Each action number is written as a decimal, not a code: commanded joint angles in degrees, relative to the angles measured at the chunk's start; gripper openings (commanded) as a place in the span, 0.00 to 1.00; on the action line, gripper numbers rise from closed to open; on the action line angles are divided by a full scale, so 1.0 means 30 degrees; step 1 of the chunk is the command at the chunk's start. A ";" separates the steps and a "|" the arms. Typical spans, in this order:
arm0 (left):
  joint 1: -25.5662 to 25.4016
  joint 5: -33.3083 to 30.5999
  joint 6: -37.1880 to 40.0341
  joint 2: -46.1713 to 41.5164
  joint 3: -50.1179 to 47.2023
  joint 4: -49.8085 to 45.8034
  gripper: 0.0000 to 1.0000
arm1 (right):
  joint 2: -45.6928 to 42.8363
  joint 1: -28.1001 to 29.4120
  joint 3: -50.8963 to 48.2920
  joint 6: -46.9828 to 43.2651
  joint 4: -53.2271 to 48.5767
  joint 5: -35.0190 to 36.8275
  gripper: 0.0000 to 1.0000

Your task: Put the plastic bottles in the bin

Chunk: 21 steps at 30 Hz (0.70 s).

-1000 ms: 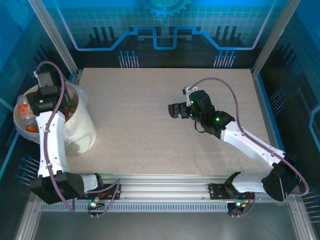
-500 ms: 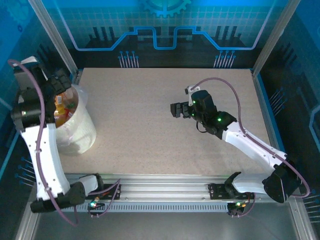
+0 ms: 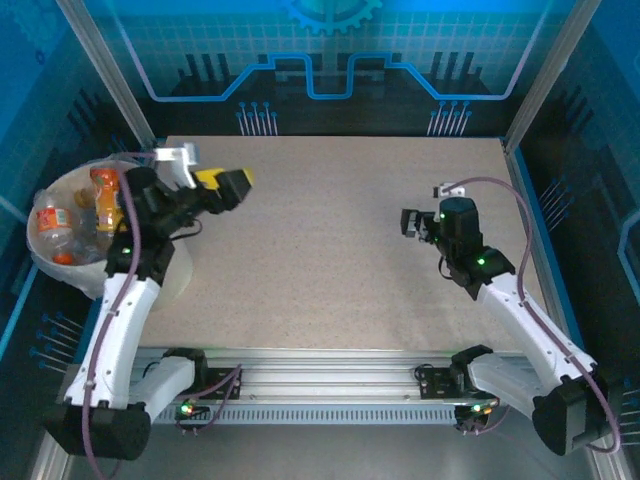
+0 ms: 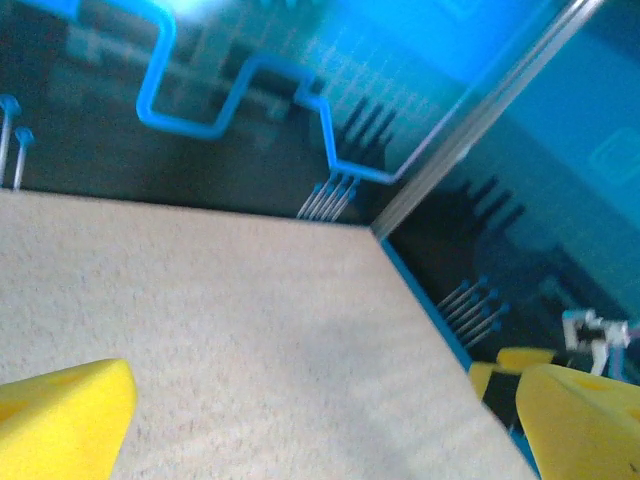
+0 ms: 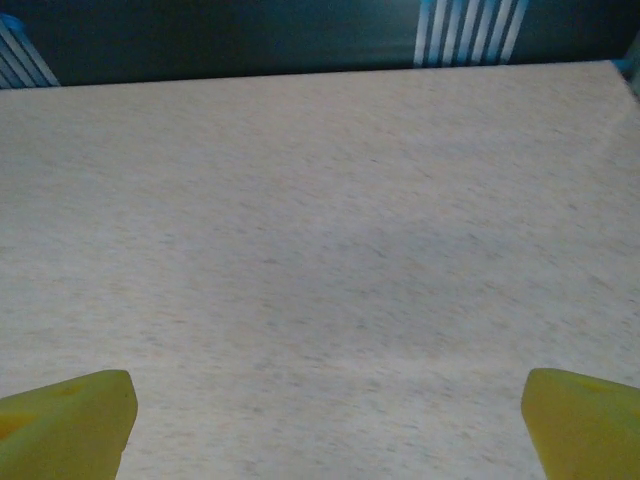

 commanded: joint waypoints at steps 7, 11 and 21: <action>-0.0599 -0.8316 0.3479 0.2246 -0.6358 0.5198 0.99 | 0.1227 -0.4452 -0.4420 -0.2035 0.5322 -0.1854 1.00; -0.0572 -1.0808 0.4784 0.3513 -0.8106 0.6849 0.99 | 0.2817 -0.4881 -0.5483 -0.2931 0.7756 -0.3001 1.00; -0.0484 -1.1243 0.7454 0.7610 -1.0382 1.2335 0.99 | 0.7095 -0.5015 -0.4686 -0.4975 1.2103 -0.5132 1.00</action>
